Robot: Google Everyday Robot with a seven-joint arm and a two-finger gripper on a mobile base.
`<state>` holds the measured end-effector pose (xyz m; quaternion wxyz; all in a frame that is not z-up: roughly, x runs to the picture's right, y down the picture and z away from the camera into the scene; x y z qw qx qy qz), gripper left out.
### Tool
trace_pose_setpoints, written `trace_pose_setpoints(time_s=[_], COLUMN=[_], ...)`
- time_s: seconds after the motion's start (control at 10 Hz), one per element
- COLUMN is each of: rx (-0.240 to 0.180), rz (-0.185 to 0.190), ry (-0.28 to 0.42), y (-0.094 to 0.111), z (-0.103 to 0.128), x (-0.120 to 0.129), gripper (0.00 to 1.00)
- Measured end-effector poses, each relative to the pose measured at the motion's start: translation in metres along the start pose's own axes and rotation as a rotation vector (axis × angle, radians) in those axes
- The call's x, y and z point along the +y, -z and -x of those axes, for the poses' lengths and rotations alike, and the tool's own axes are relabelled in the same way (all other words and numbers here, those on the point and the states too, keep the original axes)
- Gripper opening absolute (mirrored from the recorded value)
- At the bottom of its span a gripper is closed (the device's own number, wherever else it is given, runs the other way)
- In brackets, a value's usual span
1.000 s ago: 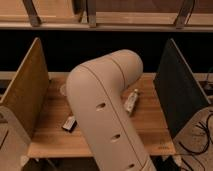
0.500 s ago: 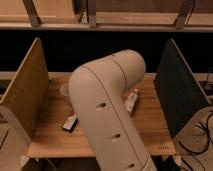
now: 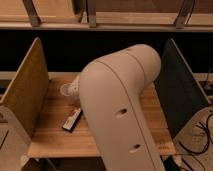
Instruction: Wipe the white sponge on the table
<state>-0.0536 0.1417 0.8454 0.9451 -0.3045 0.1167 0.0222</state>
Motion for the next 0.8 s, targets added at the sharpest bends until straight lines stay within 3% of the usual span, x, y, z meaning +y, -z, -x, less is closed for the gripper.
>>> trace_pose_setpoints(time_s=[0.2, 0.6, 0.8], rx=[0.002, -0.008, -0.008], rz=[0.005, 0.022, -0.002], ry=[-0.005, -0.007, -0.001], y=[0.001, -0.004, 0.008], z=[-0.008, -0.007, -0.002], x=[0.011, 0.017, 0.009], gripper=[0.80, 0.80, 0.80])
